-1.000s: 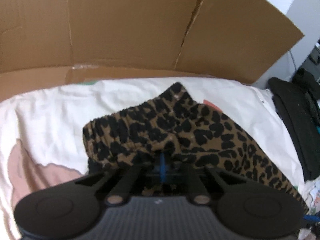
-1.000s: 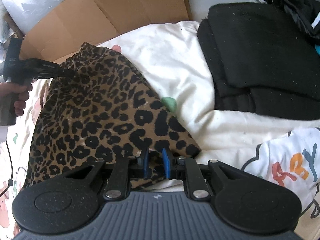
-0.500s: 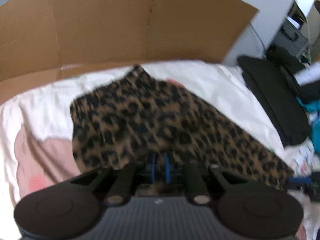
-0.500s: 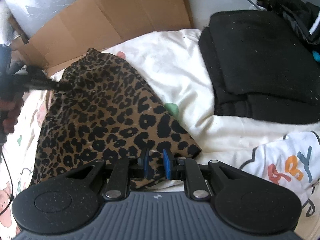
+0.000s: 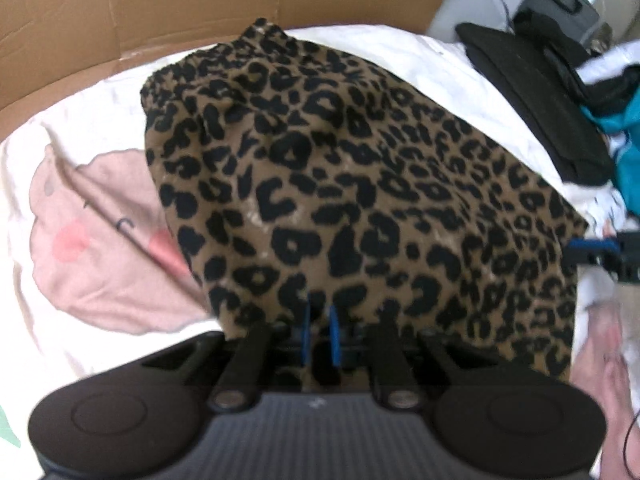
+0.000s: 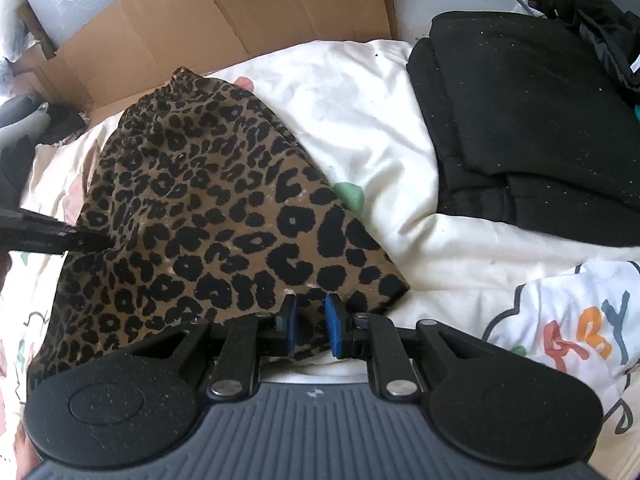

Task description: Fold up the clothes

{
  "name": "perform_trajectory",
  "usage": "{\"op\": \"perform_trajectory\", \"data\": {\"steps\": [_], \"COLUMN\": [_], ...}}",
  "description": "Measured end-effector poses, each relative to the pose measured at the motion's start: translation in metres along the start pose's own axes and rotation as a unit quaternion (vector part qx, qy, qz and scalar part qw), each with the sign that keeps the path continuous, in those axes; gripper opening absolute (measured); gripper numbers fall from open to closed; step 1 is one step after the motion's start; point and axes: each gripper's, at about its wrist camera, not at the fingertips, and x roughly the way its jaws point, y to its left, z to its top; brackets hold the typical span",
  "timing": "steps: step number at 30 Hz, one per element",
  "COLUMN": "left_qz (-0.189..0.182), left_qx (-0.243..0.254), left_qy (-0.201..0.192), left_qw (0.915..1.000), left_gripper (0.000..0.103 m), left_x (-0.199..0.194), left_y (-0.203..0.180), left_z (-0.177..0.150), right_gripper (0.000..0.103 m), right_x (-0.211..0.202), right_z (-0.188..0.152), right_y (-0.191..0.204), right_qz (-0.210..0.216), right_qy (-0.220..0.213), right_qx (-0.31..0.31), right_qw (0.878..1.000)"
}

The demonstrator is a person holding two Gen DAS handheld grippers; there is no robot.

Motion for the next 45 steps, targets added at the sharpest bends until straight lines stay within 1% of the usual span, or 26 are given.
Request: {"op": "perform_trajectory", "data": {"steps": [1, 3, 5, 7, 8, 9, 11, 14, 15, 18, 21, 23, 27, 28, 30, 31, 35, 39, 42, 45], "left_qz": [-0.001, -0.004, -0.012, -0.027, -0.036, -0.043, -0.053, -0.062, -0.068, -0.087, -0.104, -0.108, -0.104, -0.104, -0.11, -0.112, -0.112, -0.117, -0.124, -0.142], "left_qx": [0.003, 0.003, -0.002, 0.007, 0.012, 0.015, 0.015, 0.012, 0.004, -0.018, 0.001, 0.013, 0.029, 0.027, 0.023, 0.022, 0.041, 0.058, 0.041, 0.005], "left_qy": [0.001, 0.001, 0.002, 0.004, 0.003, 0.0, 0.0, 0.009, 0.015, 0.034, 0.054, 0.066, 0.085, 0.085, 0.083, 0.082, 0.077, 0.063, 0.053, 0.039], "left_qw": [1.0, 1.0, 0.9999, 0.9996, 0.9993, 0.999, 0.9985, 0.998, 0.9976, 0.9955, 0.9931, 0.9919, 0.9905, 0.9906, 0.9902, 0.99, 0.9899, 0.9895, 0.9901, 0.9892], "left_gripper": [0.013, 0.02, 0.022, 0.024, 0.028, 0.038, 0.05, 0.05, 0.05, 0.049, 0.049, 0.049, 0.045, 0.044, 0.035, 0.033, 0.029, 0.029, 0.029, 0.028], "left_x": [-0.005, -0.015, -0.027, -0.042, -0.05, -0.058, -0.071, -0.084, -0.083, -0.081, -0.079, -0.078, -0.071, -0.067, -0.063, -0.061, -0.053, -0.047, -0.05, -0.053], "left_y": [0.001, 0.005, 0.011, 0.016, 0.018, 0.02, 0.024, 0.029, 0.031, 0.038, 0.039, 0.04, 0.038, 0.037, 0.035, 0.034, 0.028, 0.023, 0.027, 0.038], "left_z": [-0.004, -0.012, -0.021, -0.03, -0.034, -0.037, -0.046, -0.063, -0.068, -0.083, -0.098, -0.108, -0.124, -0.127, -0.131, -0.133, -0.139, -0.147, -0.149, -0.151], "right_gripper": [0.021, 0.022, 0.022, 0.022, 0.022, 0.023, 0.023, 0.027, 0.029, 0.03, 0.03, 0.03, 0.03, 0.03, 0.03, 0.03, 0.03, 0.03, 0.03, 0.03], "right_x": [-0.001, -0.003, -0.007, -0.013, -0.015, -0.017, -0.02, -0.023, -0.023, -0.022, -0.021, -0.02, -0.015, -0.013, -0.013, -0.013, -0.013, -0.013, -0.013, -0.011], "right_z": [0.0, 0.0, -0.001, -0.001, -0.001, 0.0, 0.001, 0.001, 0.0, -0.004, -0.009, -0.012, -0.017, -0.017, -0.019, -0.02, -0.021, -0.022, -0.025, -0.029], "right_y": [0.0, 0.0, 0.002, 0.006, 0.009, 0.012, 0.018, 0.03, 0.034, 0.049, 0.063, 0.069, 0.071, 0.071, 0.07, 0.07, 0.077, 0.091, 0.102, 0.111], "right_qz": [-0.001, 0.003, 0.009, 0.022, 0.026, 0.03, 0.039, 0.053, 0.058, 0.072, 0.085, 0.09, 0.094, 0.093, 0.093, 0.093, 0.105, 0.128, 0.141, 0.152], "right_qy": [0.001, -0.001, -0.004, -0.011, -0.014, -0.016, -0.019, -0.02, -0.019, -0.013, -0.006, -0.001, 0.012, 0.015, 0.02, 0.021, 0.024, 0.03, 0.036, 0.043], "right_qx": [0.003, 0.006, 0.008, 0.004, 0.0, -0.004, -0.013, -0.028, -0.035, -0.059, -0.085, -0.097, -0.097, -0.097, -0.095, -0.095, -0.099, -0.115, -0.126, -0.136], "right_qw": [1.0, 1.0, 1.0, 1.0, 1.0, 0.999, 0.999, 0.998, 0.998, 0.996, 0.993, 0.991, 0.991, 0.991, 0.991, 0.991, 0.989, 0.985, 0.981, 0.978]}}
